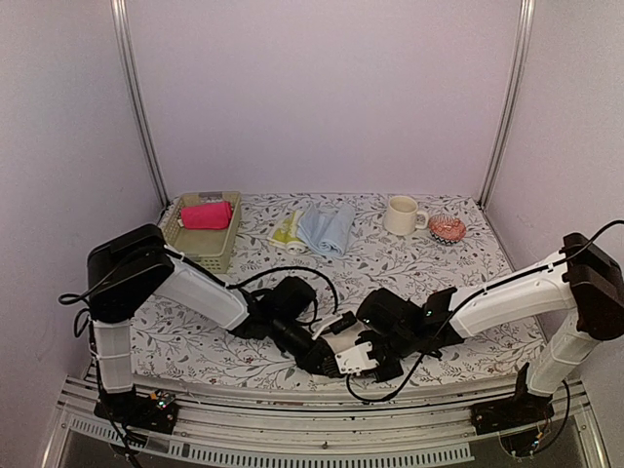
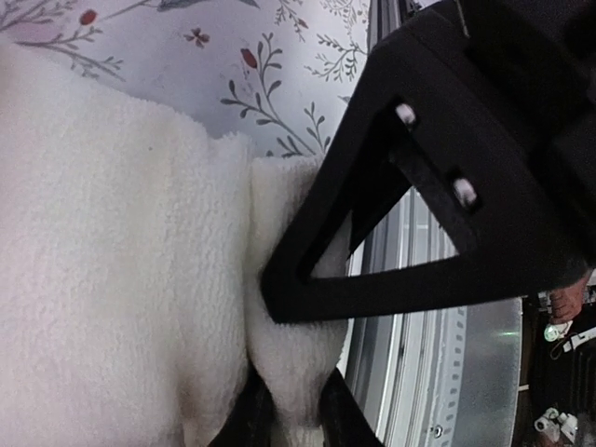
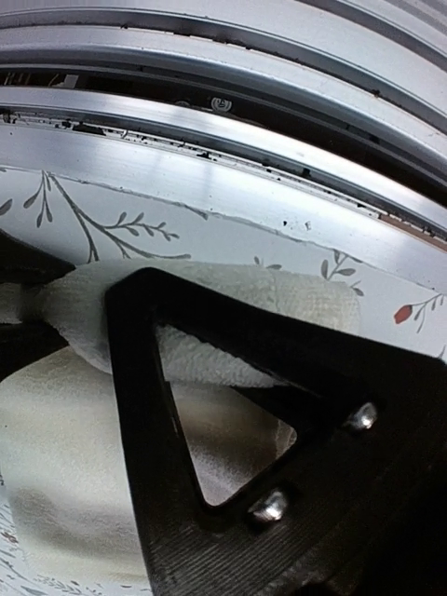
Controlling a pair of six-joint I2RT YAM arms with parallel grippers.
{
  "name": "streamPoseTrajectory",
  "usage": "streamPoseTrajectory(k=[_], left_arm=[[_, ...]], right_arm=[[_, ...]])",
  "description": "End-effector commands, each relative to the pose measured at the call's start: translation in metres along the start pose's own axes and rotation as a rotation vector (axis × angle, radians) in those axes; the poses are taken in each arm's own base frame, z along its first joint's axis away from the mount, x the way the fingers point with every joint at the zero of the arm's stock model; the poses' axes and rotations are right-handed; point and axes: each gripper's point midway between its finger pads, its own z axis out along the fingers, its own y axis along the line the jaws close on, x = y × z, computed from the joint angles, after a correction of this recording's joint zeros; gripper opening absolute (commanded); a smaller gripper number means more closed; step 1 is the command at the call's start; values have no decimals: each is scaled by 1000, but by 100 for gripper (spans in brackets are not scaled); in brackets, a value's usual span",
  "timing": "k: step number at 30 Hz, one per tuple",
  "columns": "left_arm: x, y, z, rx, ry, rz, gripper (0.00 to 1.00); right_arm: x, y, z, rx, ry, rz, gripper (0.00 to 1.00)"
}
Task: Roll the towels
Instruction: Roll the towel at the center of the board.
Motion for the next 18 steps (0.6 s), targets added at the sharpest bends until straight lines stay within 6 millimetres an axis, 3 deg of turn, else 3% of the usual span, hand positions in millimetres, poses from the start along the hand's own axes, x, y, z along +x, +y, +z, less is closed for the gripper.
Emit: streamPoseTrajectory(k=[1, 4, 9, 15, 18], left_arm=[[22, 19, -32, -211, 9, 16, 22], [12, 12, -62, -330, -88, 99, 32], [18, -13, -91, -479, -211, 255, 42], [41, -39, -82, -609, -190, 476, 41], [37, -49, -73, -636, -185, 562, 41]], right_arm=[[13, 40, 5, -220, 26, 67, 8], [11, 50, -4, -347, -9, 166, 7], [4, 37, -13, -532, -75, 366, 7], [8, 20, -7, -780, -90, 607, 7], [12, 18, 2, -852, -81, 651, 7]])
